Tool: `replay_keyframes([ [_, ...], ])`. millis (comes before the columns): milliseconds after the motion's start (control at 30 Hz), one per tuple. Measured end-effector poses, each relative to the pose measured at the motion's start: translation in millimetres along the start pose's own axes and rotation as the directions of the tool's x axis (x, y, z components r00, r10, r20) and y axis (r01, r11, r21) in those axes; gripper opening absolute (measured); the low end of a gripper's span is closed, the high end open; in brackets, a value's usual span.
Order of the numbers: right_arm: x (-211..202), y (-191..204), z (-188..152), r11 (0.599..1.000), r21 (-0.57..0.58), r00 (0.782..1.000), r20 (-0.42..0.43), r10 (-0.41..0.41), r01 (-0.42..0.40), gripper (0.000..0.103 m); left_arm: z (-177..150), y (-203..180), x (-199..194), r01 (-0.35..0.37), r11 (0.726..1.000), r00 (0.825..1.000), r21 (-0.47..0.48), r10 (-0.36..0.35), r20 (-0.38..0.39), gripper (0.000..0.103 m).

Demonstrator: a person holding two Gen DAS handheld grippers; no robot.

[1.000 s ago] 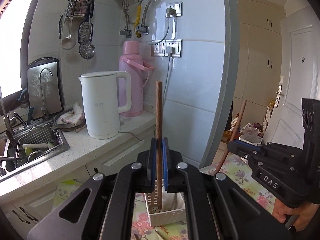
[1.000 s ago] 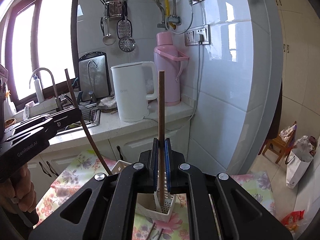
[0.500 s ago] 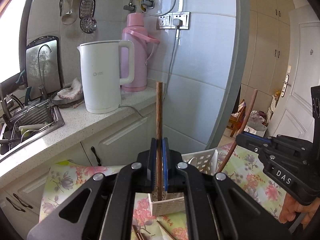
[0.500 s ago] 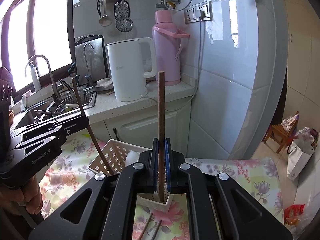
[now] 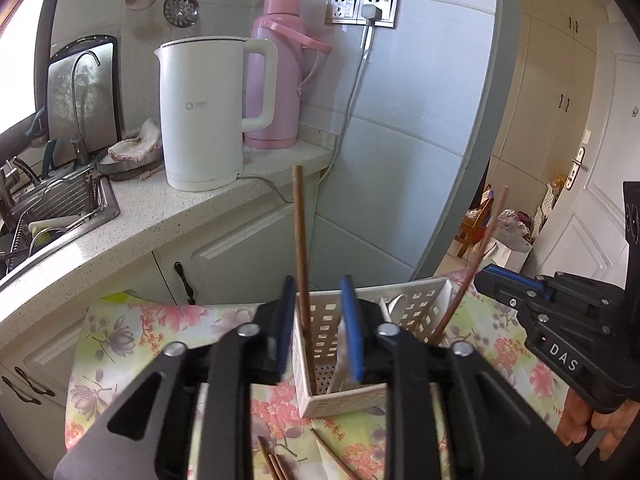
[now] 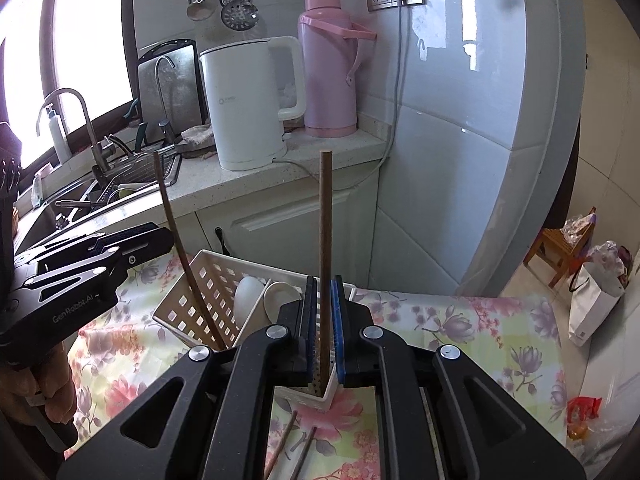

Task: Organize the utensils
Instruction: 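Open both tools to release the chopsticks inside the basket, then lower the left tool onto a brown chopstick while the right tool grasps another chopstick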

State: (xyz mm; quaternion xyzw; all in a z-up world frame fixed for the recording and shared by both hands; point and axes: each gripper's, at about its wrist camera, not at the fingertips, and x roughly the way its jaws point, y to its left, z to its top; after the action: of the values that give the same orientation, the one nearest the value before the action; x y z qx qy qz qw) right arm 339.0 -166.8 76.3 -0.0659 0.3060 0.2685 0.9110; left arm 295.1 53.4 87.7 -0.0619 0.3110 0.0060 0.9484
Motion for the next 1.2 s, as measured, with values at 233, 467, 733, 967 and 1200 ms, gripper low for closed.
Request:
replay_keyframes([
  [233, -10.5, -16.6, -10.3, 0.999, 0.050, 1.000, 0.018, -0.009, 0.008, 0.012, -5.0, 13.8, -18.1, -0.009, 0.999, 1.000, -0.049, 0.010, 0.030, 0.029],
  [467, -27.7, -27.3, -93.4, 0.994, 0.108, 1.000, 0.005, -0.020, 0.019, 0.055, -65.4, 39.2, -51.0, -0.030, 0.996, 0.999, -0.080, 0.033, 0.038, 0.029],
  [733, -9.9, -24.0, -181.1, 0.987, 0.157, 0.988, -0.154, -0.009, 0.034, 0.055, -179.3, 57.1, -29.8, -0.052, 0.985, 0.981, -0.165, 0.020, -0.191, 0.028],
  [967, -2.0, -15.3, -188.9, 0.988, 0.153, 0.983, -0.184, 0.009, 0.019, 0.055, -200.3, 46.8, -6.8, -0.054, 0.987, 0.963, -0.154, 0.011, -0.269, 0.014],
  [1200, -0.7, -15.6, -190.5, 0.988, 0.153, 0.981, -0.192, 0.012, 0.018, 0.057, -204.9, 41.9, 5.1, -0.063, 0.989, 0.954, -0.131, 0.021, -0.300, 0.013],
])
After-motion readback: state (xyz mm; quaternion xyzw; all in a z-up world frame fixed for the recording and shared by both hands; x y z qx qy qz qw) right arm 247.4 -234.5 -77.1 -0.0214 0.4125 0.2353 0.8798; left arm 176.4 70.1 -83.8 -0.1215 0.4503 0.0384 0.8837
